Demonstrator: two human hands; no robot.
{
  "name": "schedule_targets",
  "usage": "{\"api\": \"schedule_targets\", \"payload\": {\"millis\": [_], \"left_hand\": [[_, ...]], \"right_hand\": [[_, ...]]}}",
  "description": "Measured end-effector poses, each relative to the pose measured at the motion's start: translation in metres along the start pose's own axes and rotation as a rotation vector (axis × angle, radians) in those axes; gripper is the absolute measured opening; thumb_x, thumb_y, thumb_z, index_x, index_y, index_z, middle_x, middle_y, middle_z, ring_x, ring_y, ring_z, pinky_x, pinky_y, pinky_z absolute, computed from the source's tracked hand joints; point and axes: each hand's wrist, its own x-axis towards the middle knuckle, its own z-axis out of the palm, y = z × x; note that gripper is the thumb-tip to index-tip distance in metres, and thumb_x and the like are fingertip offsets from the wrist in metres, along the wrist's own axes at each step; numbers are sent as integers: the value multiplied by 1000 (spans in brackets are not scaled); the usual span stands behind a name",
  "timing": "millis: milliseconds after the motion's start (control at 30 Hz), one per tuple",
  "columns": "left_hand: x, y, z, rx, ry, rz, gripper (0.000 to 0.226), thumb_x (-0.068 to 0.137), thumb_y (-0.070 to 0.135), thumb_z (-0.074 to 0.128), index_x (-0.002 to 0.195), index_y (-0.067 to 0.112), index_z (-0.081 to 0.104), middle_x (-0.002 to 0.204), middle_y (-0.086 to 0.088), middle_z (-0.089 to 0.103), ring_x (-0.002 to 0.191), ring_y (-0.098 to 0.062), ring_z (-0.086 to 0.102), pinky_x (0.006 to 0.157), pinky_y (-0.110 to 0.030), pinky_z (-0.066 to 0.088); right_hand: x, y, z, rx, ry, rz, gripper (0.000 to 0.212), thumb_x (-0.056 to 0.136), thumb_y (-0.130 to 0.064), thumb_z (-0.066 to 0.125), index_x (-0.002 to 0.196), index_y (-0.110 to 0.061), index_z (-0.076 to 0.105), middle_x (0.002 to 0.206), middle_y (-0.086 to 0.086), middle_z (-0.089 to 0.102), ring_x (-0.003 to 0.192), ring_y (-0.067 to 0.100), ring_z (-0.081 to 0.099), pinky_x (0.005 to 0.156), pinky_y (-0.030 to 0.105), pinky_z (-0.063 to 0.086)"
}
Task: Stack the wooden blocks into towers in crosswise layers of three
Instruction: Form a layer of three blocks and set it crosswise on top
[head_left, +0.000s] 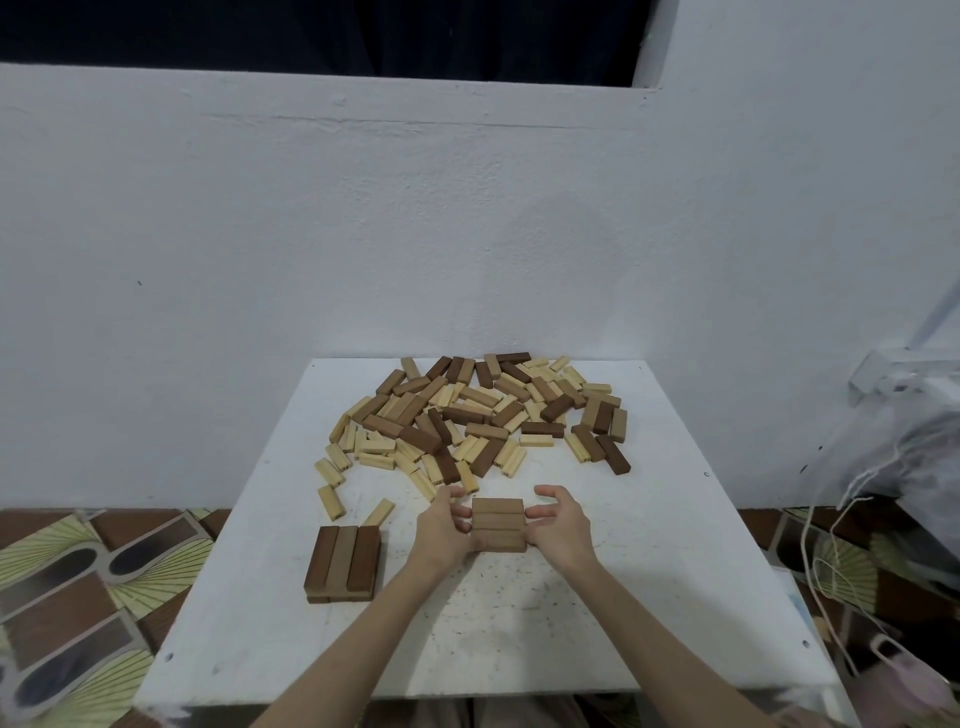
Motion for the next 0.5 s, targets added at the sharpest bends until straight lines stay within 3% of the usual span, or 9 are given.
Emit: {"api": "schedule_targets", "payload": {"millis": [300,500], "left_hand": [[0,-1,1,-4,26,-10,64,72,8,78,126,9,44,99,-4,58,80,-13,54,59,-11,44],[2,0,2,-3,53,-33,56,75,3,74,124,8,46,98,-4,59,75,-8,52,54,-7,44]], "right_hand": [[-2,-1,0,8,35,-4,53,81,6,66,127,-14,49,97,1,60,90,17,63,71,24,54],[-3,-2,2,-9,50,-5,51,82,5,66,127,-13,50,110,8,65,93,18,63,76,25,55]]}}
